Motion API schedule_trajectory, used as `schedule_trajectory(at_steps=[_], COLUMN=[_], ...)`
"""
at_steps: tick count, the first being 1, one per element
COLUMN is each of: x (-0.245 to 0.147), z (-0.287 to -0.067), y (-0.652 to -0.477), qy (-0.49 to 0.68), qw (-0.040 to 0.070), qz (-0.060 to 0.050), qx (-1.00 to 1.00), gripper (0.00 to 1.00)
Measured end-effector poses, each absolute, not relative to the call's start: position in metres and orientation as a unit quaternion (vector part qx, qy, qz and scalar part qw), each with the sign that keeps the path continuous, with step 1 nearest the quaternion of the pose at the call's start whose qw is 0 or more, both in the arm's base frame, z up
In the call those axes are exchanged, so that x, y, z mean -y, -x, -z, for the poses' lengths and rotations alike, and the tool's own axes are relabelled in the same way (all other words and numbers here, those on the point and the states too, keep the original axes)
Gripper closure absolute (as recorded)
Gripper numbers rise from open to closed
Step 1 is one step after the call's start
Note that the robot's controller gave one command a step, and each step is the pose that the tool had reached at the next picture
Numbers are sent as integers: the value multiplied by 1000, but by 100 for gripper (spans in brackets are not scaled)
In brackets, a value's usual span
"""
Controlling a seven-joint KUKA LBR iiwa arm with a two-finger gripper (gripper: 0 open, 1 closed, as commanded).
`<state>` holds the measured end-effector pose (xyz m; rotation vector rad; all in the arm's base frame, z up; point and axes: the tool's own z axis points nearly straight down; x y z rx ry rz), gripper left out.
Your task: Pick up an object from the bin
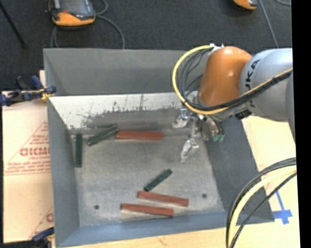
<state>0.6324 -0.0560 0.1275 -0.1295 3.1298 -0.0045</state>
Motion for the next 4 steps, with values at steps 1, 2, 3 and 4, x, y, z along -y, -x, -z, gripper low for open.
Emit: schedule_trajectory(at_steps=[1,2,3,4], x=[41,5,5,2], z=[-92,-92,-92,-242], y=[-584,-564,-564,-561], qy=[86,176,176,175], qw=[2,2,2,3], qz=[0,0,0,1], qx=[-996,-984,-984,-985], gripper=[0,100,100,100])
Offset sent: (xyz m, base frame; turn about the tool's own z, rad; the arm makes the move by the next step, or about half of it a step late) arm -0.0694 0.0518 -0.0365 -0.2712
